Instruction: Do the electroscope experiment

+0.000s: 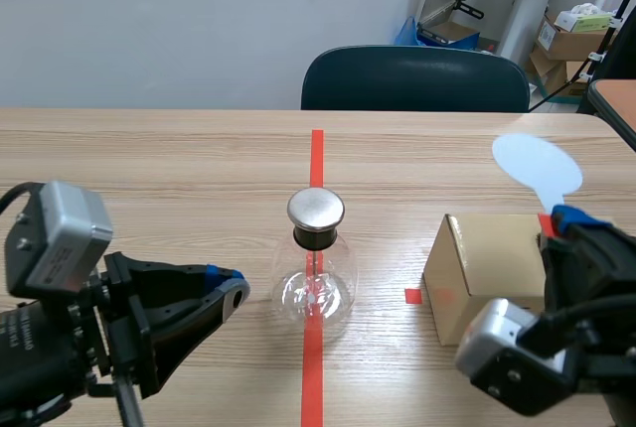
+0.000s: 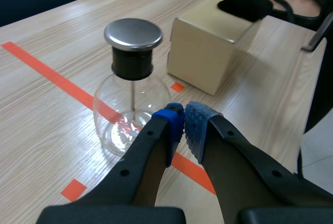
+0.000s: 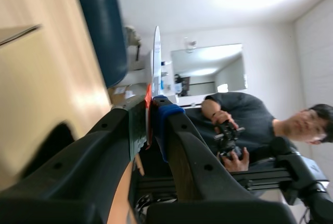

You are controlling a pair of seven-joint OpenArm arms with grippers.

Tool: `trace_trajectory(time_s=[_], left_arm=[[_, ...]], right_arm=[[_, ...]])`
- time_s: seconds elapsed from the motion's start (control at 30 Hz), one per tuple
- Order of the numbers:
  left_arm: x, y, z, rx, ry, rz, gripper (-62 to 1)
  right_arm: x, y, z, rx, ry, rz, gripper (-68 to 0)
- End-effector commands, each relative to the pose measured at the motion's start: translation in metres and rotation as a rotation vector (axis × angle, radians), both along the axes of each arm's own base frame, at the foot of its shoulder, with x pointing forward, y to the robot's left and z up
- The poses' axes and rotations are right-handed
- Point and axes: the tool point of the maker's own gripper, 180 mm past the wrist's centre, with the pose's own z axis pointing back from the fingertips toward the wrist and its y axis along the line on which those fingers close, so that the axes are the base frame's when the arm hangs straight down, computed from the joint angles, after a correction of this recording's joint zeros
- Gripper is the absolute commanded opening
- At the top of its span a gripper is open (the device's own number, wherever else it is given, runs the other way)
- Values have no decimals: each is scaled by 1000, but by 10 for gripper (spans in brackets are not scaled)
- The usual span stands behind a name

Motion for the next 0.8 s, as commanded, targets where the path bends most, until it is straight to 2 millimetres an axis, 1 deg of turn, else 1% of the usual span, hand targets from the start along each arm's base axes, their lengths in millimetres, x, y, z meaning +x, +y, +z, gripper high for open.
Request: trace_trajectory(time_s=[0.0,0.17,0.27,0.43,0.6,0.77], left_arm=[[6,-5,6,-31,-19,6,-554],[23,-4,-9,-11,-20,36,-554],[33,-4,-19,2,-16,60,-554],[44,-2,-33,23,-11,86,-554],[47,-4,-46,53,-23,84,-554],[52,-2,-59,75,-17,115,-567]], right_arm=[[9,2,16,-8,-56,12,-665],[24,9,25,-2,-87,8,-665],[33,18,29,17,-102,10,-664],[38,36,18,0,-77,23,-664],[38,49,-3,-3,-35,23,-664],[35,59,-14,-10,-21,25,-664]])
